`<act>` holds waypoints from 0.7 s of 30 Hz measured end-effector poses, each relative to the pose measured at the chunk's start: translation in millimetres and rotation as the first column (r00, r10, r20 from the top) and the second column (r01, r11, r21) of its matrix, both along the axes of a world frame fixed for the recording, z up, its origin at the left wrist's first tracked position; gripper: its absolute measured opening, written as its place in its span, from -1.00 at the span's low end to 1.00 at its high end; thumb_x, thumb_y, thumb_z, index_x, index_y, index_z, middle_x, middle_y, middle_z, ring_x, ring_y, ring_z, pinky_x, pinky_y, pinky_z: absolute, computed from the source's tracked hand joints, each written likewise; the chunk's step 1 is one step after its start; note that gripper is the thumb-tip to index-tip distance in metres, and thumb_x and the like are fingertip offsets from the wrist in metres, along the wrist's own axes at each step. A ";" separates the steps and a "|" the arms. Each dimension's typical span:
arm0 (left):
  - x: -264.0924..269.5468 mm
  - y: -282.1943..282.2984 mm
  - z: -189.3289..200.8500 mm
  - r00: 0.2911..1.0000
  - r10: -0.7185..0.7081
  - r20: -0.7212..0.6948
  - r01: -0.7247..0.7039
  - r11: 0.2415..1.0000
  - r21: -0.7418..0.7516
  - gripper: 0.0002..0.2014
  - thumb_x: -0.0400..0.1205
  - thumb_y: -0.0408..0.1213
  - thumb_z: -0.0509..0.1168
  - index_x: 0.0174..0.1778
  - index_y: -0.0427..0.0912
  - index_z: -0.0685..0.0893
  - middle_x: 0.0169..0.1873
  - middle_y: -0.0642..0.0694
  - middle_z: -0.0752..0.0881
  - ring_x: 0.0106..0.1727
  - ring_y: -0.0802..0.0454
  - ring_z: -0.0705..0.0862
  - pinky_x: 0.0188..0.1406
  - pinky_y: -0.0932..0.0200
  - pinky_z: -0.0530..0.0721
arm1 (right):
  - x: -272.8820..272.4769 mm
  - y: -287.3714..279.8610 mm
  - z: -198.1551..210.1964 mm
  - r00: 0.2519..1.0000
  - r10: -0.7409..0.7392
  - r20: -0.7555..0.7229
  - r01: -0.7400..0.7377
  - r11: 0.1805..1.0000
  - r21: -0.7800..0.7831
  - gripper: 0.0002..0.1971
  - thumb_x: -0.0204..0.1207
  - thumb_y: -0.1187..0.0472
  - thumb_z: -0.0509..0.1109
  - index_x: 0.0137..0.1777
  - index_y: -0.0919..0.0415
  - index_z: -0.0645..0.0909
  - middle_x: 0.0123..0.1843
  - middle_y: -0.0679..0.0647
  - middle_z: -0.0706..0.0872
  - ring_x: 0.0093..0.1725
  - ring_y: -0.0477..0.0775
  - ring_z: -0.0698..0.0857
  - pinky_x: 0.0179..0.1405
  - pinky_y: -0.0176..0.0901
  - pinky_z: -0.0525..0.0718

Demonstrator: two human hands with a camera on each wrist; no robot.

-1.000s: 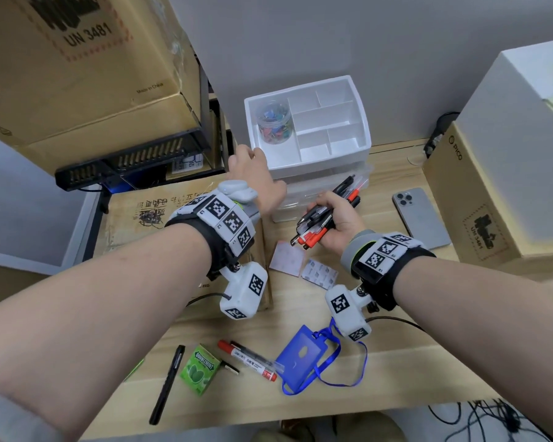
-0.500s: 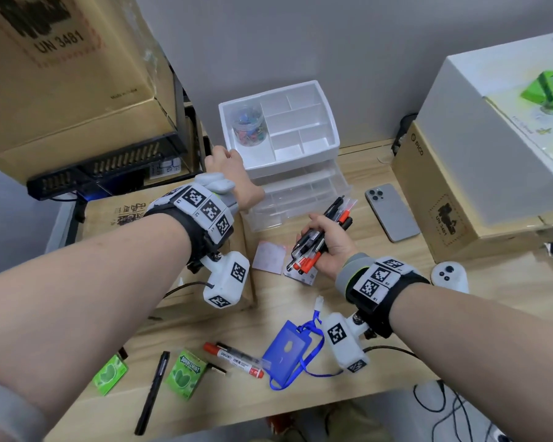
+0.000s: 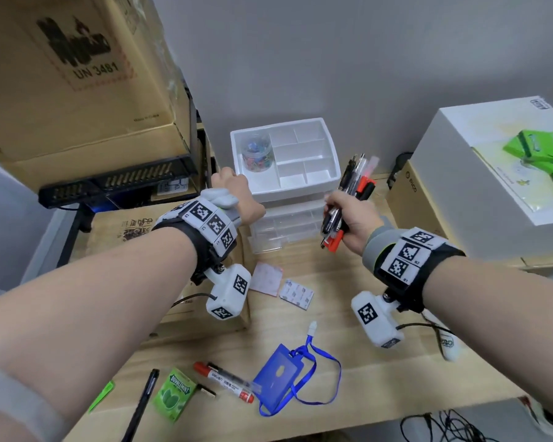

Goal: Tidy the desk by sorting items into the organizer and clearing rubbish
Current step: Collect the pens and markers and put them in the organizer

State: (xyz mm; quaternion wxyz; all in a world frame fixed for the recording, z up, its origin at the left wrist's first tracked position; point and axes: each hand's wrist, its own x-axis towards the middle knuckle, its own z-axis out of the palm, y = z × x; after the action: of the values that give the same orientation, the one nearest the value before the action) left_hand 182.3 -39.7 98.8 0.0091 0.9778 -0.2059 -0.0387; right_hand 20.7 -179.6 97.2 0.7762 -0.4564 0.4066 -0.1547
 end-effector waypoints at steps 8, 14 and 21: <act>6.5 9.0 8.3 0.993 -0.078 -0.087 0.081 0.996 0.028 -0.68 0.42 -0.19 0.42 0.05 -0.12 0.55 0.03 -0.13 0.60 0.09 -0.13 0.55 -0.06 0.03 0.60 | 68.7 10.6 21.1 0.936 0.310 -0.168 -0.347 0.726 -0.594 -0.83 0.35 0.25 0.48 -0.27 0.10 0.50 -0.40 0.03 0.55 -0.44 0.08 0.53 -0.49 -0.17 0.57; 13.3 18.3 18.0 0.986 -0.098 -0.135 0.084 0.991 -0.109 -0.84 0.43 -0.37 0.33 -0.37 -0.12 0.47 -0.41 -0.07 0.56 -0.29 -0.07 0.56 -0.35 0.13 0.49 | 71.3 13.8 -18.3 0.767 0.488 -0.417 -0.609 0.348 -0.713 -0.77 0.37 0.27 0.53 -0.31 0.08 0.50 -0.38 -0.06 0.58 -0.36 -0.02 0.54 -0.37 -0.20 0.49; 15.2 21.3 13.4 0.981 -0.131 -0.146 0.115 0.987 -0.110 -0.89 0.39 -0.44 0.27 -0.23 -0.17 0.58 -0.40 -0.10 0.56 -0.34 -0.07 0.50 -0.42 0.14 0.45 | 77.8 10.8 -37.6 0.519 0.469 -0.715 -0.821 0.039 -0.570 -0.75 0.40 0.28 0.47 -0.30 -0.05 0.48 -0.32 -0.04 0.64 -0.24 0.09 0.62 -0.35 -0.18 0.49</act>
State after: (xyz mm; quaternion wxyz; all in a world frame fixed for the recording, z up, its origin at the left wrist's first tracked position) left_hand 197.4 -18.4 112.2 0.0719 0.9556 -0.2664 -0.1037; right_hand 98.5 -168.9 59.7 0.3093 -0.9354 0.1265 0.1157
